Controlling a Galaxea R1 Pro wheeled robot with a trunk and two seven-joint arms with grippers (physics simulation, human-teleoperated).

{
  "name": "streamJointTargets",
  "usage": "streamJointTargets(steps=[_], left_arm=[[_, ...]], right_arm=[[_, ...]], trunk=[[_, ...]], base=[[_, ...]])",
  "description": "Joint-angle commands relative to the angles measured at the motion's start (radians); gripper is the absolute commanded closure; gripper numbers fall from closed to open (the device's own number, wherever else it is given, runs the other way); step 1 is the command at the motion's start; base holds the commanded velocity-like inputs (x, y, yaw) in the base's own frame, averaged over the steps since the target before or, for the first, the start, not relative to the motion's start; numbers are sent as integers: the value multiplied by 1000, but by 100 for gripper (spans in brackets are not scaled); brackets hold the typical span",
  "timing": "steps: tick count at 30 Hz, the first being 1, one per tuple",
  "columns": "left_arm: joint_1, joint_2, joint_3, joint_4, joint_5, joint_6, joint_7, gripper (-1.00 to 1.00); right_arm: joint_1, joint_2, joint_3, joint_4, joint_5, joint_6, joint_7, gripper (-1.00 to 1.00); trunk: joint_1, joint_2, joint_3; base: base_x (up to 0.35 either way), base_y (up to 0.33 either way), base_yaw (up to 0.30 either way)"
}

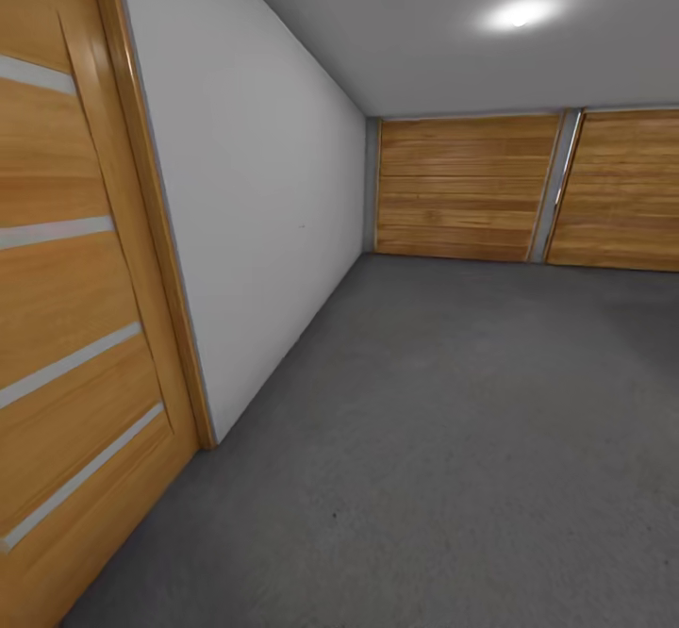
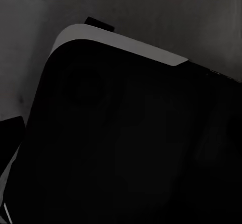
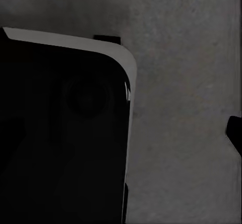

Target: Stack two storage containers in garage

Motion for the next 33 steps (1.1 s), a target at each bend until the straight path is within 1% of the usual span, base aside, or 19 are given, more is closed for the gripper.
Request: streamJointTargets(steps=[1,13,33], left_arm=[[0,0,2,0,4,-2,1,-100],[0,1,3,0,4,-2,2,-100],[0,0,4,0,4,-2,2,-100]], right_arm=[[0,-1,3,-1,5,-1,-2,-100],[0,-1,3,-1,5,-1,-2,-100],[0,-1,3,-1,5,-2,-2,-100]], trunk=[[-1,0,-1],[-1,0,-1],[-1,0,-1]], base=[[-235,-198,273],[-194,-162,273],[-10,-7,273]])
